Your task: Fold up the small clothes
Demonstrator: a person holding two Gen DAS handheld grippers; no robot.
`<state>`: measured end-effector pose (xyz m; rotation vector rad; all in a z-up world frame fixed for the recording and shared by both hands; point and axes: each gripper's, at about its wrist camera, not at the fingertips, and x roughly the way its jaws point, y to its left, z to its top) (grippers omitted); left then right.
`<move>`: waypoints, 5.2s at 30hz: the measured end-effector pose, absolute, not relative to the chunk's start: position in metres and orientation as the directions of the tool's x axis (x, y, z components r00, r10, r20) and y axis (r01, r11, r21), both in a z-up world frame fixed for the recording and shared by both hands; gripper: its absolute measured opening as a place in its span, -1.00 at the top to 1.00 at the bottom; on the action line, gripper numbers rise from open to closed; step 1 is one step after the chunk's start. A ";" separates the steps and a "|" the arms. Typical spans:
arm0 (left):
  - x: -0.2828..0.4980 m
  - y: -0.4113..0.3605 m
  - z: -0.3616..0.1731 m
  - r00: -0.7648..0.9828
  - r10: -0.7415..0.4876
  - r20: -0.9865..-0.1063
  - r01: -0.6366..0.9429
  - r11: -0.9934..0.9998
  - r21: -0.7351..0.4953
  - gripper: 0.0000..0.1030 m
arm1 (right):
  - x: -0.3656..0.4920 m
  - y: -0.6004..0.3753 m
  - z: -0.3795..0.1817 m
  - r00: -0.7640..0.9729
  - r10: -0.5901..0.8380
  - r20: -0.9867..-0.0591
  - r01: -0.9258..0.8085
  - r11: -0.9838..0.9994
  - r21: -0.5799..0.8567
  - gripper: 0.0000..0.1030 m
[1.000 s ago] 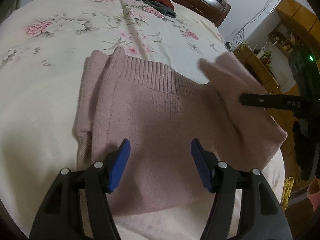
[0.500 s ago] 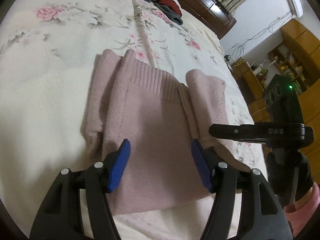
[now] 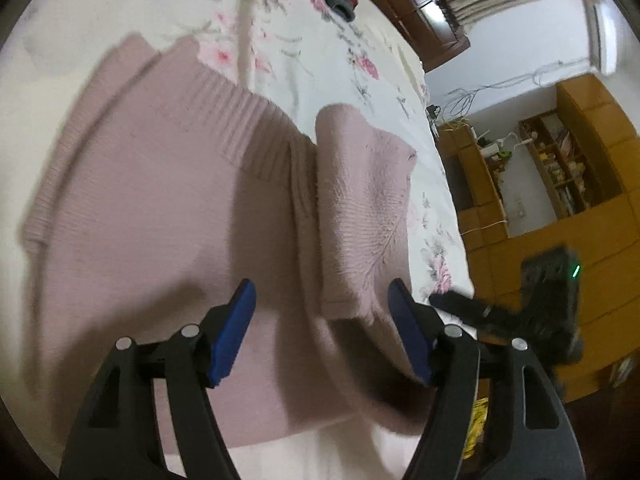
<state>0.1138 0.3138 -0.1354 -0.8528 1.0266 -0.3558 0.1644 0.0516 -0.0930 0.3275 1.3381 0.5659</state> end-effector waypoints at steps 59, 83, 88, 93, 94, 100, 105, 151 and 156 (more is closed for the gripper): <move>0.127 0.440 -0.151 0.507 -0.548 -0.665 -0.120 0.719 -0.684 0.54 | 0.107 0.127 -0.169 -0.087 0.660 -0.746 -0.323 0.690 0.648 0.15; 0.037 0.400 -0.133 0.474 -0.507 -0.720 -0.100 0.781 -0.616 0.72 | 0.096 0.122 -0.162 -0.057 0.647 -0.760 -0.304 0.714 0.630 0.35; 0.024 0.418 -0.114 0.522 -0.498 -0.692 -0.057 0.790 -0.611 0.76 | 0.092 0.119 -0.143 -0.048 0.704 -0.709 -0.319 0.662 0.679 0.44; 0.024 0.423 -0.145 0.463 -0.488 -0.740 -0.122 0.792 -0.598 0.80 | 0.088 0.122 -0.162 -0.060 0.659 -0.750 -0.314 0.701 0.641 0.45; 0.024 0.422 -0.150 0.463 -0.484 -0.743 -0.121 0.796 -0.594 0.80 | 0.087 0.123 -0.164 -0.056 0.650 -0.758 -0.317 0.708 0.631 0.45; 0.024 0.422 -0.152 0.457 -0.496 -0.738 -0.131 0.783 -0.608 0.69 | 0.088 0.130 -0.160 -0.055 0.617 -0.785 -0.348 0.725 0.594 0.30; 0.025 0.439 -0.125 0.539 -0.529 -0.656 -0.109 0.728 -0.677 0.36 | 0.086 0.128 -0.144 -0.037 0.637 -0.770 -0.348 0.714 0.607 0.05; 0.139 0.421 -0.163 0.457 -0.600 -0.657 -0.073 0.710 -0.700 -0.59 | 0.167 0.136 -0.159 0.007 0.726 -0.688 -0.268 0.664 0.698 -0.60; 0.139 0.407 -0.164 0.448 -0.634 -0.631 -0.046 0.688 -0.724 -0.38 | 0.173 0.158 -0.176 -0.012 0.724 -0.690 -0.279 0.660 0.698 -0.66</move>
